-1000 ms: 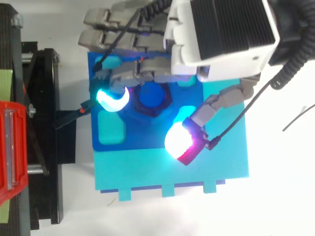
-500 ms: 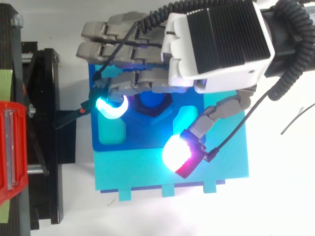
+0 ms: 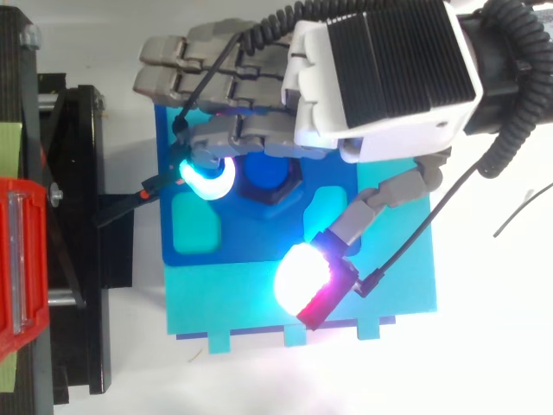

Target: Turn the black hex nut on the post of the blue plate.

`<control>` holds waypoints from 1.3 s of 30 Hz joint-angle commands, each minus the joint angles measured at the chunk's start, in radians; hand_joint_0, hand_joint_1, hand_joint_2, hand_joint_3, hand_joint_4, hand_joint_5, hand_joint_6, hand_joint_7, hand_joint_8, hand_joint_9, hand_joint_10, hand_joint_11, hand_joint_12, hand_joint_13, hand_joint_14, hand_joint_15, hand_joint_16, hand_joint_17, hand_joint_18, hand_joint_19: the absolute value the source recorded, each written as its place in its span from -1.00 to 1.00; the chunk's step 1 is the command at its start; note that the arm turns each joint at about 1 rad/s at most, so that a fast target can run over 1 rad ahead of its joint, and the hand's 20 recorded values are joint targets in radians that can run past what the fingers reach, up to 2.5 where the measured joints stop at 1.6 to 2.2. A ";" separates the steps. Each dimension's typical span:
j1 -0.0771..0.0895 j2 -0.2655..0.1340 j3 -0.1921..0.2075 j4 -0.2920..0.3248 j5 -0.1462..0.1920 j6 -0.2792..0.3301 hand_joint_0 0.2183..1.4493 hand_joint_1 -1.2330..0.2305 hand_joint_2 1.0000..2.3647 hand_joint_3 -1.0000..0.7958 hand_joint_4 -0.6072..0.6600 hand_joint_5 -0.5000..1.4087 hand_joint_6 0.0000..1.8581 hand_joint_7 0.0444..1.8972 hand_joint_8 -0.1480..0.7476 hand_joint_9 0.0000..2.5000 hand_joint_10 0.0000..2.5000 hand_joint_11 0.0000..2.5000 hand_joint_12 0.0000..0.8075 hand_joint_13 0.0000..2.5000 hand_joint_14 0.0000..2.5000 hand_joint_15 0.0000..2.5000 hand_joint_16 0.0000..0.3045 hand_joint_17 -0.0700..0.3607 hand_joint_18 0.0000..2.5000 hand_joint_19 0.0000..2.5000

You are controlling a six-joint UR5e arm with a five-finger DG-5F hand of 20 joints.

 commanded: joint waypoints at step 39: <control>-0.082 0.001 0.064 -0.028 -0.075 -0.008 -0.80 0.08 -1.00 -0.44 0.55 -0.71 -0.46 0.06 0.01 -1.00 -1.00 -1.00 0.10 -1.00 -1.00 -1.00 -0.56 0.02 -1.00 -0.83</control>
